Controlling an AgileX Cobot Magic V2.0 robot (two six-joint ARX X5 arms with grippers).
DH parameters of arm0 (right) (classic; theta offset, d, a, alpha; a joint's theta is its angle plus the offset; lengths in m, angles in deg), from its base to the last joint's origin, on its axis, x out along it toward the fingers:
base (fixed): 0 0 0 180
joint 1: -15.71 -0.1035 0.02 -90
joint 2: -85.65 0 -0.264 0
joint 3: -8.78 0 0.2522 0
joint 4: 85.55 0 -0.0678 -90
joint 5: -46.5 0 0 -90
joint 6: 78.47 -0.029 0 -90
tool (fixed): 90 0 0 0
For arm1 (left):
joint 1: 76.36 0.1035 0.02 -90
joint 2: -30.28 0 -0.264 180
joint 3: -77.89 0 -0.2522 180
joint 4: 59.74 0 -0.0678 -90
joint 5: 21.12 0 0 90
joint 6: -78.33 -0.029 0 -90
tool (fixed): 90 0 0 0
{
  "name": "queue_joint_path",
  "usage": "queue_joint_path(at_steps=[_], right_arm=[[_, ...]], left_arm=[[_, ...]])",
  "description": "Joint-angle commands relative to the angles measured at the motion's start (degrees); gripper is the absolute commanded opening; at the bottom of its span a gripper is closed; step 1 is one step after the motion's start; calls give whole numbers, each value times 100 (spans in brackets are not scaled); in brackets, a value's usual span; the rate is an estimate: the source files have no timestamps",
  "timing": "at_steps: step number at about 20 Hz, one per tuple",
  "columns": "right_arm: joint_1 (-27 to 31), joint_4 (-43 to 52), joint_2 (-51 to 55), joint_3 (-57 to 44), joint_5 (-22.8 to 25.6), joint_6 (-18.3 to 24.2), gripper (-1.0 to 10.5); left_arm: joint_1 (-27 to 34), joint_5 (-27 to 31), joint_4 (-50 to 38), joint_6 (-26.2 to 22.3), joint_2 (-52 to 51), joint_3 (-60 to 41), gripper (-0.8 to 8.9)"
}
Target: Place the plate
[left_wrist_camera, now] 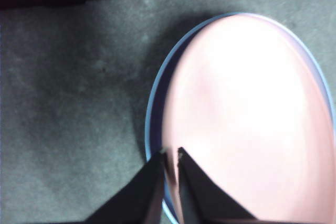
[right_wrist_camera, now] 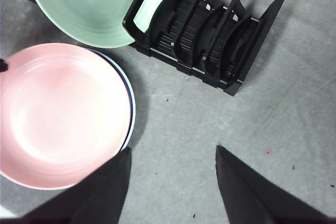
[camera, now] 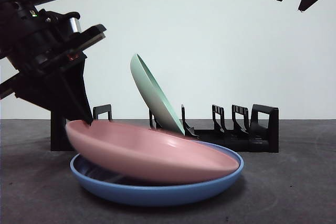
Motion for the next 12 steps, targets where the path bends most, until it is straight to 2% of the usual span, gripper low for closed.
queue_joint_path(at_steps=[1, 5, 7, 9, 12], right_arm=[[-26, 9, -50, 72, -24, 66, 246], [-26, -7, -50, 72, -39, 66, 246], [-33, 0, -50, 72, -179, 59, 246], [-122, 35, -52, 72, -267, 46, 246], [-323, 205, -55, 72, -267, 35, 246]], left_arm=[[-35, -9, -35, -2, 197, 48, 65], [4, -4, -28, -44, 208, 61, 107], [140, -4, -11, -42, 50, 107, 153], [256, -2, 146, -74, -278, 240, 157], [507, 90, 765, -737, -887, 728, 156]])
